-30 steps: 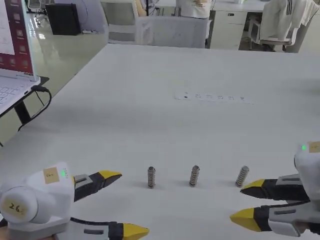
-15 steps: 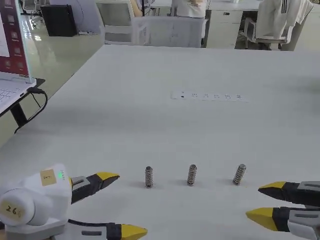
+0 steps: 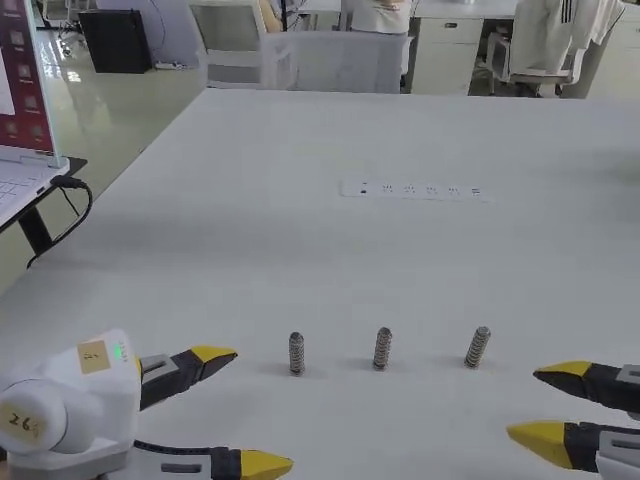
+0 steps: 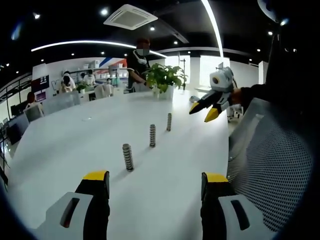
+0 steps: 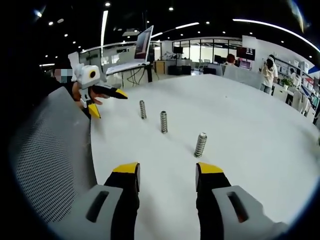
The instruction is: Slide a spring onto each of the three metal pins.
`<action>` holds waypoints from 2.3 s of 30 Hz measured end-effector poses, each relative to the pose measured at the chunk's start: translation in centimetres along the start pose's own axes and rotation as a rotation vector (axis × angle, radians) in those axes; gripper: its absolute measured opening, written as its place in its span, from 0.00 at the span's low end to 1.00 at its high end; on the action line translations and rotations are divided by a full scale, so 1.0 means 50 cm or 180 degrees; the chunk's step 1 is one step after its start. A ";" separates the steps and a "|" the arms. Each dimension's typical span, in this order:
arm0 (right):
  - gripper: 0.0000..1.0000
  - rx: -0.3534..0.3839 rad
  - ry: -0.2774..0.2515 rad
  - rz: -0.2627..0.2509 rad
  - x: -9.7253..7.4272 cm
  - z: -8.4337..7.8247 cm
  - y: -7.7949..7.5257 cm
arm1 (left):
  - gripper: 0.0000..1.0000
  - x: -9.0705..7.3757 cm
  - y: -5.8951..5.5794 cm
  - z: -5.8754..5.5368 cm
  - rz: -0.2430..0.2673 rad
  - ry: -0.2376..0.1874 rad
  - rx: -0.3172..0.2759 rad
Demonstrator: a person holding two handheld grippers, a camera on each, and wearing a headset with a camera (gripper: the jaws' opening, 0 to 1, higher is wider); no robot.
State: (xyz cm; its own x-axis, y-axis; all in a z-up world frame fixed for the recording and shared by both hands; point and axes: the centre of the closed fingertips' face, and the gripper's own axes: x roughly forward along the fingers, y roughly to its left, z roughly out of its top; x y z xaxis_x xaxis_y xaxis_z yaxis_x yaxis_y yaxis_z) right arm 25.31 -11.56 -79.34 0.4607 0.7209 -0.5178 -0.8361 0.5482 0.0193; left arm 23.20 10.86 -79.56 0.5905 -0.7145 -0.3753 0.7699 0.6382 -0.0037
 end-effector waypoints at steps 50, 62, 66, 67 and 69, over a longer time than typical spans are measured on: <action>1.00 -0.0007 -0.0360 -0.0140 -0.017 -0.011 -0.032 | 0.72 -0.005 -0.001 -0.003 0.0037 0.0041 -0.0030; 0.99 0.0016 -0.0342 -0.0111 -0.013 -0.010 -0.029 | 0.74 -0.004 0.002 -0.006 0.0056 0.0036 -0.0064; 0.99 0.0024 -0.0343 -0.0106 -0.013 -0.011 -0.028 | 0.74 -0.004 0.002 -0.005 0.0058 0.0031 -0.0070; 0.99 0.0026 -0.0336 -0.0106 -0.013 -0.012 -0.028 | 0.74 -0.004 0.002 -0.005 0.0057 0.0029 -0.0073; 0.99 0.0026 -0.0331 -0.0105 -0.013 -0.012 -0.028 | 0.74 -0.004 0.003 -0.006 0.0059 0.0032 -0.0069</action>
State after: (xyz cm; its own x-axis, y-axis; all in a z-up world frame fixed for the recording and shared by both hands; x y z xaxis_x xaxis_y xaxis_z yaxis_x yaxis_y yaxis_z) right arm 26.01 -13.05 -79.58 0.5166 0.7423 -0.4267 -0.8177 0.5755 0.0111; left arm 23.13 11.16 -79.78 0.6022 -0.6996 -0.3847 0.7532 0.6576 -0.0168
